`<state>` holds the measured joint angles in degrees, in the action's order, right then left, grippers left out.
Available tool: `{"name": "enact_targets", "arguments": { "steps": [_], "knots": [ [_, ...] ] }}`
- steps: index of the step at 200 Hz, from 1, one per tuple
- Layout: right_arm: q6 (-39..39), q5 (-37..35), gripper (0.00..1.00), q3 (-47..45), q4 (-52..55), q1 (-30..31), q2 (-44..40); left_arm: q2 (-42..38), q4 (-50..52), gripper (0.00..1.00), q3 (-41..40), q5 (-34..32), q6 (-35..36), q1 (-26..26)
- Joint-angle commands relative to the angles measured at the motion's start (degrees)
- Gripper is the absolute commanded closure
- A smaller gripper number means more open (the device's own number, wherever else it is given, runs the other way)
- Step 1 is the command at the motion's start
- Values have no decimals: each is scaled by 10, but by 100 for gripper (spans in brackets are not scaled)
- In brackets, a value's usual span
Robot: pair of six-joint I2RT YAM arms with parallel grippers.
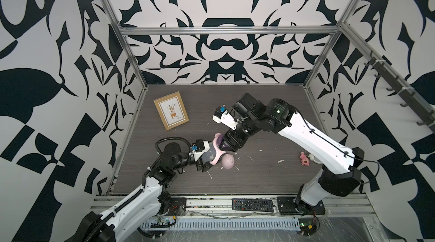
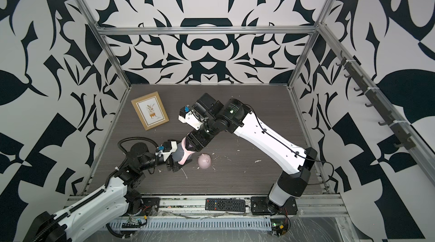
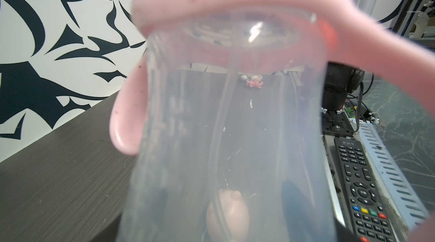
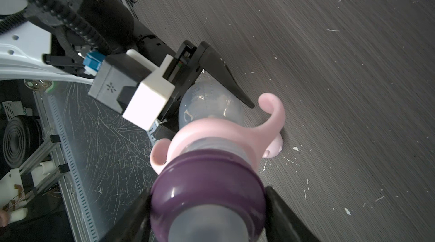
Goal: Assemble the baby bottles
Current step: Close the nipple on the baby bottle.
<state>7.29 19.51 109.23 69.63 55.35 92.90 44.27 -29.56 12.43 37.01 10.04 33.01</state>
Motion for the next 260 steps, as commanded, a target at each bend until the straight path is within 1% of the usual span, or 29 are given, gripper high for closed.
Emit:
{"name": "enact_targets", "arguments": {
  "steps": [1,81,143,154,177,218,234,260],
  "knots": [
    [-11,10,100,22,4,2,0,-7,-17,88,28,18,9,1],
    [-18,-4,100,8,-3,-3,-3,-12,-8,89,31,25,13,1],
    [-18,-35,100,-4,0,-8,-12,-13,-5,89,32,20,14,1],
    [-15,-25,100,-14,-7,-8,-17,-13,-4,90,34,20,14,1],
    [-12,27,100,-37,-29,-9,-23,-13,-4,90,37,19,16,1],
    [-15,82,100,-52,-27,-9,-16,-18,-3,91,40,10,26,1],
    [-13,94,100,-58,-30,-10,-17,-22,3,91,43,4,33,1],
    [-8,87,100,-67,-31,-12,-13,-24,11,92,51,-2,39,1]
  ]
}}
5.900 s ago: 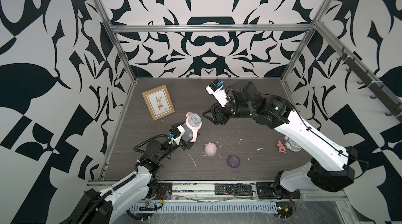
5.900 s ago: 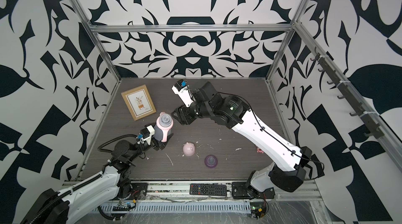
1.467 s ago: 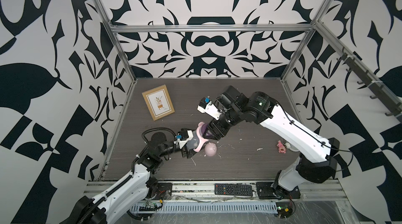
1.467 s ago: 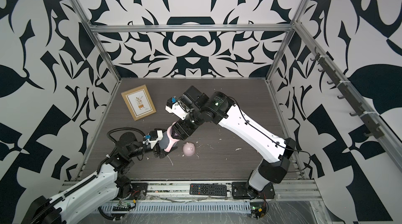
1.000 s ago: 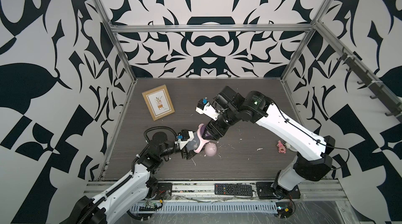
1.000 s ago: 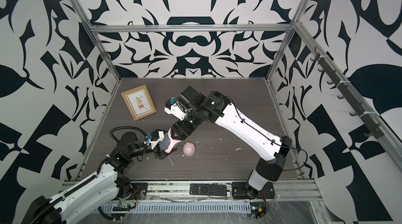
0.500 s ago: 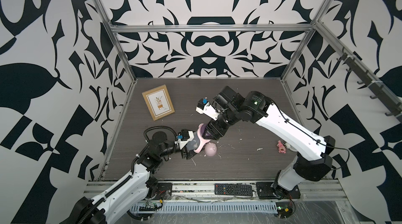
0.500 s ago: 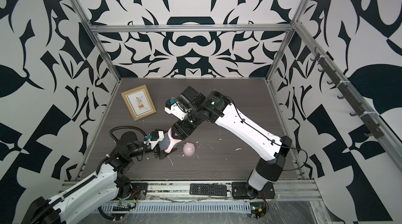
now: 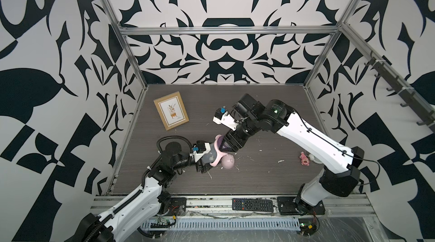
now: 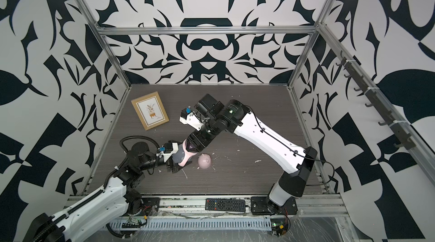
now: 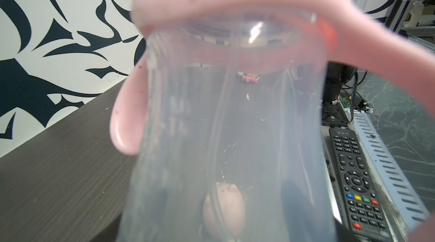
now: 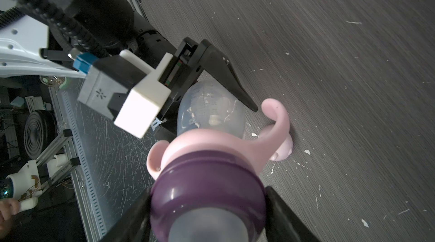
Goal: Assemble the baby bottles
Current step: Close the nipple on the baby bottle, then screw the nipple onto the baby bottle.
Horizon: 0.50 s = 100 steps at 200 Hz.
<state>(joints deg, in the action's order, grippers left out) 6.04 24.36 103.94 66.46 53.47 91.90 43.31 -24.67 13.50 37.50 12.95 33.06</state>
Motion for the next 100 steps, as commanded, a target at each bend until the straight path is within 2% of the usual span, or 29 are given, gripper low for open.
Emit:
{"name": "enact_targets", "arguments": {
  "steps": [1,60,73,100],
  "knots": [
    [6,38,100,-14,0,7,-3,-15,-38,92,41,-7,11,1],
    [67,28,100,-94,-89,7,-13,-17,-21,94,64,-29,24,1],
    [92,43,100,-123,-124,4,-20,-22,-8,94,70,-59,50,0],
    [188,94,100,-208,-240,-19,-43,-28,-4,96,82,-166,125,1]
  ]
}}
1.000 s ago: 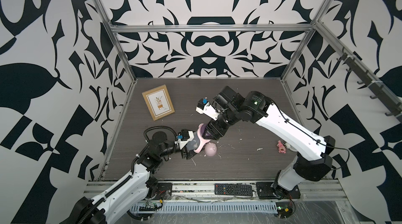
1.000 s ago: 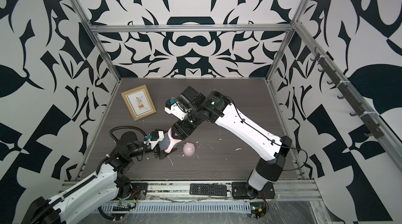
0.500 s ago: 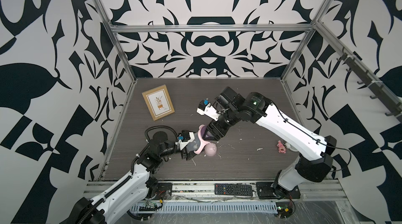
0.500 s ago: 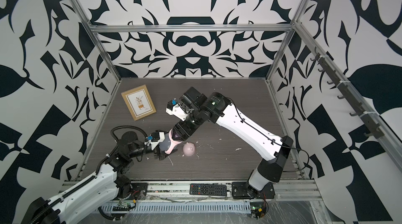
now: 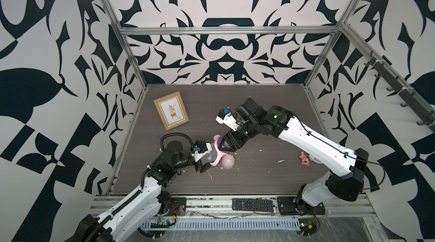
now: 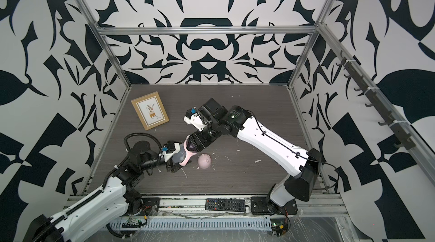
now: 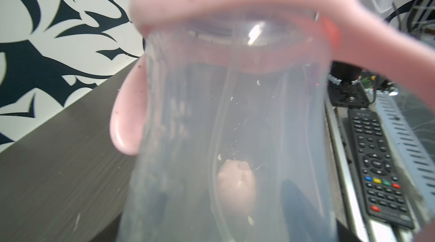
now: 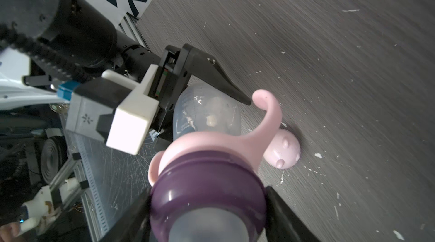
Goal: Assemble the baby bottles
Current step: Screw the nipple onto the baby bottle.
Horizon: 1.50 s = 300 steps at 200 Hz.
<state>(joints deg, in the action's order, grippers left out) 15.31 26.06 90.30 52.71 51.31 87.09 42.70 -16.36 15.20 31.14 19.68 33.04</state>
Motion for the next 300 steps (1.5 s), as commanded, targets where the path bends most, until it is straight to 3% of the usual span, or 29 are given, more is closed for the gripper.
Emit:
{"name": "enact_targets", "arguments": {
  "steps": [1,34,55,113,135,155,163,188,217,228,258,291,300],
  "knots": [
    [99,79,100,-75,-108,2,5,-22,-88,97,65,-107,61,1],
    [232,95,100,-160,-252,-7,-10,-6,-150,97,65,-223,150,1],
    [370,110,100,-223,-382,-9,-12,12,-167,96,74,-272,205,1],
    [708,69,100,-335,-621,-3,-1,46,-203,96,76,-352,317,5],
    [797,40,100,-352,-679,8,2,53,-223,96,68,-368,339,8],
    [833,33,100,-349,-717,17,13,58,-229,96,64,-378,351,10],
    [821,42,98,-340,-716,18,15,58,-228,97,63,-381,351,11],
    [699,64,66,-299,-619,5,-1,51,-227,97,49,-371,301,11],
    [488,42,24,-195,-377,-13,-44,42,-188,100,38,-344,207,11],
    [412,22,14,-148,-289,-14,-58,38,-171,100,35,-335,167,12],
    [272,-47,2,-56,-114,-17,-98,41,-160,100,22,-296,95,10],
    [156,-71,2,12,11,-20,-121,41,-127,100,27,-207,47,11],
    [109,-72,7,32,44,-13,-119,39,-111,100,33,-174,35,10]
  ]
}}
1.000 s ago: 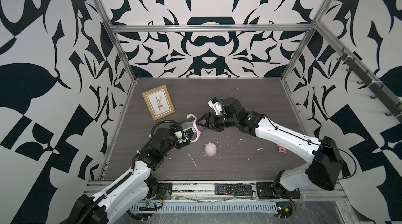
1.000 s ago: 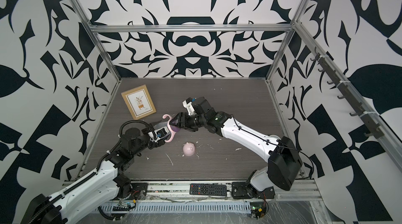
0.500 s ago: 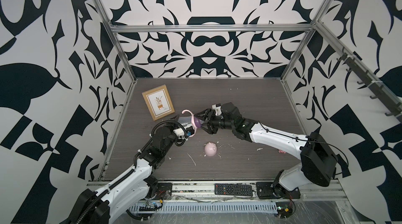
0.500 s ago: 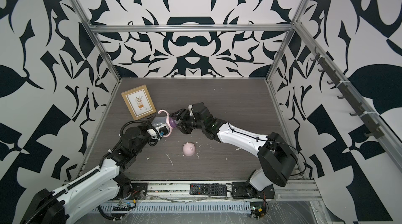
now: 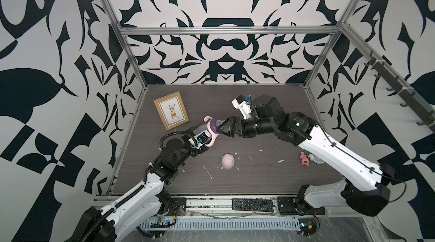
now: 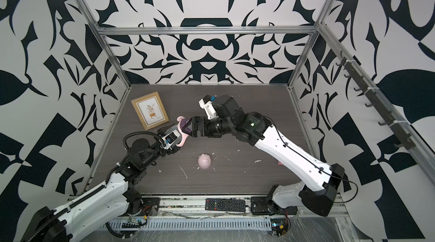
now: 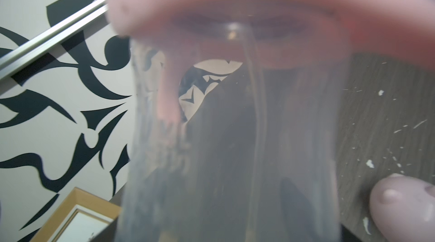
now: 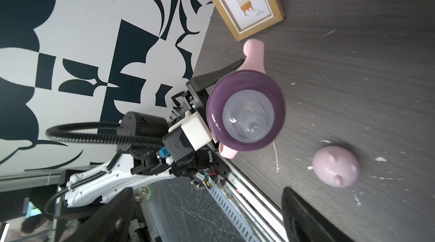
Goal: Assemble the baby bottles
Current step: Screw the nipple onto the baby bottle.
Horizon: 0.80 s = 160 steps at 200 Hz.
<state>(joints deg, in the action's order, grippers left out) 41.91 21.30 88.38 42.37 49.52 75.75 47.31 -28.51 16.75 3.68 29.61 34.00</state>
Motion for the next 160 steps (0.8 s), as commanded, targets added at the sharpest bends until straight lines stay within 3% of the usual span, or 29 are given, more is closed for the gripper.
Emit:
{"name": "enact_targets", "arguments": {
  "steps": [1,31,60,97,160],
  "knots": [
    [-165,-27,8,53,152,6,-5,-7,13,100,19,105,-66,1],
    [-339,-155,11,61,228,87,-13,-7,119,100,71,281,-96,-1],
    [-422,-138,8,54,230,108,-14,-5,151,100,98,399,-123,-1],
    [-459,-82,4,56,192,109,-21,-19,179,100,101,435,-122,-1],
    [-491,-59,5,99,191,109,10,12,176,100,109,459,-127,-1]
  ]
}}
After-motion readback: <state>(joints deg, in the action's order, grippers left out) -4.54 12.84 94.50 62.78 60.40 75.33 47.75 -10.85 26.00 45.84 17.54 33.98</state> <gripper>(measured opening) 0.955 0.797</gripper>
